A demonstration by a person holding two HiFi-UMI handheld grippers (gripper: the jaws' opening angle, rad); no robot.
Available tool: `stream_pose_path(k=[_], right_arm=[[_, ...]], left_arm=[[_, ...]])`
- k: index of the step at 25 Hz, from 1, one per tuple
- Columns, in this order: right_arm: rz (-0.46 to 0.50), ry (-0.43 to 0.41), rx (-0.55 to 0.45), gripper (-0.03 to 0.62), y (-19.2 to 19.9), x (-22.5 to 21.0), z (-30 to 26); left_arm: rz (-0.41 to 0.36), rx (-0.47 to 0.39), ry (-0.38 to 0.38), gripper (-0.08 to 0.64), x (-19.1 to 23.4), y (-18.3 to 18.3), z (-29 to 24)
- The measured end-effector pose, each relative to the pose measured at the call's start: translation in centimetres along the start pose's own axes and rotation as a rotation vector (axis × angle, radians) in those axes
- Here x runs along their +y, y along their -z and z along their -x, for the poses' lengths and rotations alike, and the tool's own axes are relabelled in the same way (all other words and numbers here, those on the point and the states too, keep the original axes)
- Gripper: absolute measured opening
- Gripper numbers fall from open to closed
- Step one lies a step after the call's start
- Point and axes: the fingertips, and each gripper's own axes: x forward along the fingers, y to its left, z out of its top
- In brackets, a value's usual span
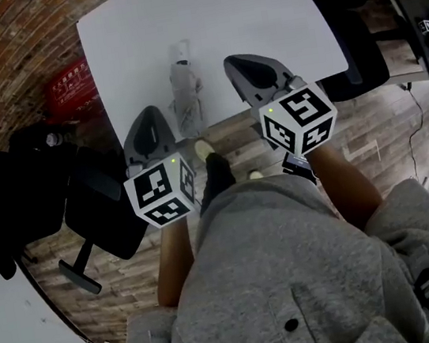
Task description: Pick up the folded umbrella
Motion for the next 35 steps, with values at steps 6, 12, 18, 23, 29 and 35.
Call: stream_pose_path(k=[6,12,18,23,29,35], right_arm=[[0.005,0.024,0.004,0.026,-0.8,0.1,-2.1],[0.009,0.047,0.006,0.026,-1.8,0.4,-4.2],[0.018,0.1,0.006,0.025,-2.5,-0.5,-5.8],[0.02,0.11,0.02,0.025,-2.7,-1.8,-6.2],[0.018,0.072,0.018,0.026,-3.1,-3.7,-7.1],[0.003,0.043,0.011,0.026,-3.4,-6.6,-7.3]], left_arm=[[0.006,0.013,0.037,0.015,1.6,-0.4,-1.9],[0.01,0.024,0.083,0.015,2.8,-0.8,-3.5],[0.007,0.024,0.109,0.015,4.1,-1.0,-5.3],[0.023,0.037,0.109,0.015,4.3,-0.9,-6.4],[0.013,0.056,0.1,0.015,3.0,-1.3,-7.9],[0.011,0.105,0.098,0.017,0.5,-0.5,-10.2]])
